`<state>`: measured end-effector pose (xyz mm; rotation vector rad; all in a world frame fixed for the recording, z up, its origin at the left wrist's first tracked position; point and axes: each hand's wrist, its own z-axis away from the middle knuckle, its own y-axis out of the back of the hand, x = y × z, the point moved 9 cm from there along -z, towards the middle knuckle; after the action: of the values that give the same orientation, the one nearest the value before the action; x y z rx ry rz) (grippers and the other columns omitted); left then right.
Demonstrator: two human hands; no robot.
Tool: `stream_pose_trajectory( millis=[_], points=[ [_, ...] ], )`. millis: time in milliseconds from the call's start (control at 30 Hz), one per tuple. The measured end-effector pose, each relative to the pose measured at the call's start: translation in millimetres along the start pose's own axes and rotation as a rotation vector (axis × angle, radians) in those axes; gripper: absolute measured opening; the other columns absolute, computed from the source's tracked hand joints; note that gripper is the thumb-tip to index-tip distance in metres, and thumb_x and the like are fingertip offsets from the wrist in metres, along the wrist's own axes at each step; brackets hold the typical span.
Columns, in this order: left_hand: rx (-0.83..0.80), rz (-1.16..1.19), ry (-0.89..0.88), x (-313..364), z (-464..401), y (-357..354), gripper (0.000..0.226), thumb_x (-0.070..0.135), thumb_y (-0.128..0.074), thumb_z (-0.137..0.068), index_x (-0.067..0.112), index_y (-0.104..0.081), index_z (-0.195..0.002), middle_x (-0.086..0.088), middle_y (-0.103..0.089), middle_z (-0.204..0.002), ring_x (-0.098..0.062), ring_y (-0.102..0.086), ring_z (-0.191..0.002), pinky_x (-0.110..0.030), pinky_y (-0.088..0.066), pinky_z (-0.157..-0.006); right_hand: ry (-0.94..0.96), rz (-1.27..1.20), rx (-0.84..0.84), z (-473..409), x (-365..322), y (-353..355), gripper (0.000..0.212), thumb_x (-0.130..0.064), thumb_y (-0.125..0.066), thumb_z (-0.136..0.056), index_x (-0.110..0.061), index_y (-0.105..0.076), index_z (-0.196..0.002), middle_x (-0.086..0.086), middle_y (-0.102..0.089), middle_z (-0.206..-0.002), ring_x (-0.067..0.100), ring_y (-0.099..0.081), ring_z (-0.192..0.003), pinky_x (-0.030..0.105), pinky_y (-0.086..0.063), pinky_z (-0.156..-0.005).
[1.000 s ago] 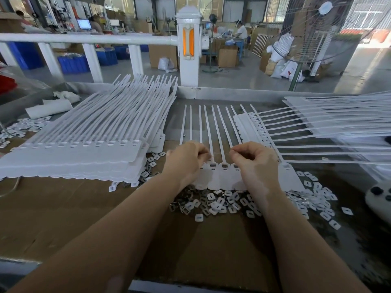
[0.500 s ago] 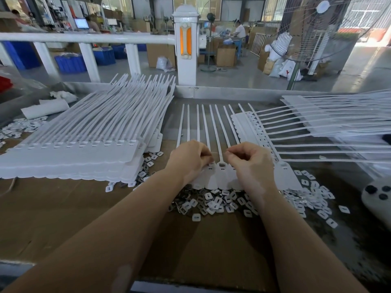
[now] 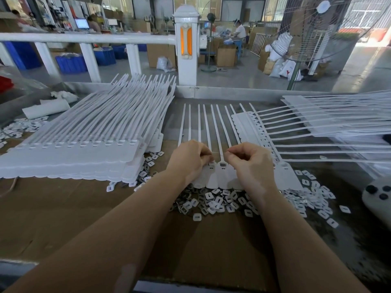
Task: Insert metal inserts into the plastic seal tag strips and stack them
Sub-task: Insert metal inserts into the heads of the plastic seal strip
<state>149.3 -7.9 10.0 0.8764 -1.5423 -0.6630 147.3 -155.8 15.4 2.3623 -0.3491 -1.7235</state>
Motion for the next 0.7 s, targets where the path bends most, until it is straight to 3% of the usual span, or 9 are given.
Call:
stream_pose_trajectory(
  millis=[133, 700],
  points=[
    [0.018, 0.058, 0.02, -3.4, -0.3, 2.0, 0.017, 0.022, -0.057, -0.091, 0.015, -0.07, -0.102, -0.001, -0.069, -0.096, -0.013, -0.057, -0.08, -0.023, -0.041, -0.072, -0.003, -0.014, -0.006, -0.8, 0.8, -1.3, 0.011, -0.012, -0.068, -0.082, -0.02, -0.068, -0.075, -0.006, -0.065, -0.07, 0.0, -0.058, -0.065, 0.005, -0.043, -0.06],
    [-0.083, 0.019, 0.024, 0.1, -6.6, -0.9, 0.008, 0.022, -0.067, -0.084, 0.019, -0.071, -0.091, 0.004, -0.07, -0.088, -0.01, -0.06, -0.08, -0.026, -0.048, -0.076, 0.003, 0.017, -0.007, -1.6, 1.6, -1.8, 0.008, -0.013, -0.068, -0.082, -0.02, -0.069, -0.077, -0.008, -0.065, -0.07, -0.002, -0.058, -0.066, 0.004, -0.042, -0.06]
  ],
)
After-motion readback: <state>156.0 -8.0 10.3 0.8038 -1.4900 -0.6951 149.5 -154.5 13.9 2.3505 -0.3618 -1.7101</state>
